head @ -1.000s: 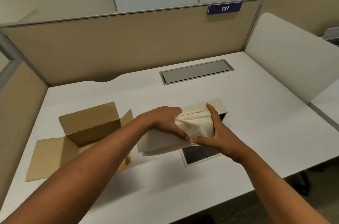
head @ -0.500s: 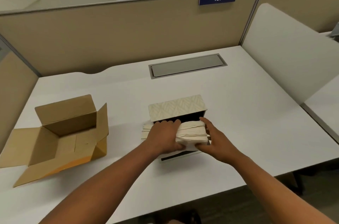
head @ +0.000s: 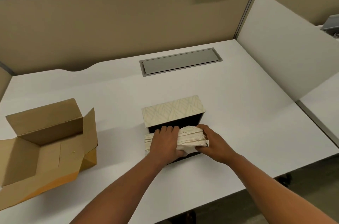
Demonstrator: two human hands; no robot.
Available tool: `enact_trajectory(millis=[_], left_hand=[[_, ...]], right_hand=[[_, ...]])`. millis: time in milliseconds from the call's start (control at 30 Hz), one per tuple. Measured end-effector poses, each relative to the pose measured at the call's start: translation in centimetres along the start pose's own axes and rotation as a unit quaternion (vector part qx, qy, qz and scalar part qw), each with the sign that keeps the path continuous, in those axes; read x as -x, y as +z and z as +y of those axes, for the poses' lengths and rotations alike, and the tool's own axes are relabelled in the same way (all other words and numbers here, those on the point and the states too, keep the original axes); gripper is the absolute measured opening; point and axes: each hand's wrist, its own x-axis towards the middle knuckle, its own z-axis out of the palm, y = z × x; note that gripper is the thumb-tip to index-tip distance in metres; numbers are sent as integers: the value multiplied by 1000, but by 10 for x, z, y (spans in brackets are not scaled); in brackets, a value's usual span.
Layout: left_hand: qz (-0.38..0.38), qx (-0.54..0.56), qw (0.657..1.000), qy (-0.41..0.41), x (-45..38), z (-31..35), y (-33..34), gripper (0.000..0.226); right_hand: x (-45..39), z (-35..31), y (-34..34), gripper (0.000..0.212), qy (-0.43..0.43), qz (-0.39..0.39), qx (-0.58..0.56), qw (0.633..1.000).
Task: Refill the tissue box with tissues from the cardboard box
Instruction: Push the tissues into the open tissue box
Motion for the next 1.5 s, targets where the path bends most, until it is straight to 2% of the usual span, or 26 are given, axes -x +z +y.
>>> enact_trajectory(millis=[100,200,467,600,633,700,767,833,967,1067,1267,1367,1500], left_hand=[[-28,1,999,18,2,-8,4,113],[-31,-1,999,27,9,-18,7,121],[-22,-4,999,25,0,-11,4,107],[-25,-16,999,16,-4,-3,7,102],[-24,-18,999,15,-5,-3,7,101],[-24,-20,999,13,-7,-4,7,98],[-28,-20,999,8,-8,-4,7,100],[-24,-20,999,11,-7,-2,8,103],[7,-24,999,31,-2,2,12,98],[21,-30,999,33,0,5,19,97],[37,-55,996,53,1,2,28,99],[40,-55,997,46,2,1,27,99],[32,-44,998,22,6,-9,23,103]], right_hand=[[-1,9,0,69,9,-4,14,1000],[-3,15,1,70,14,-7,21,1000],[-15,29,-14,70,-11,-24,19,999],[-13,37,-25,91,-24,-64,48,996],[-12,37,-26,97,-38,-59,77,995],[-6,29,-25,99,-93,3,149,984],[2,12,-18,88,-165,73,211,961],[5,-5,-3,76,-203,98,257,940],[-3,-17,30,67,-170,60,313,932],[-8,-9,39,72,-153,25,339,928],[-21,1,24,85,-178,-19,380,907],[-29,8,19,86,-181,-19,400,898],[-36,21,3,92,-154,-17,357,921]])
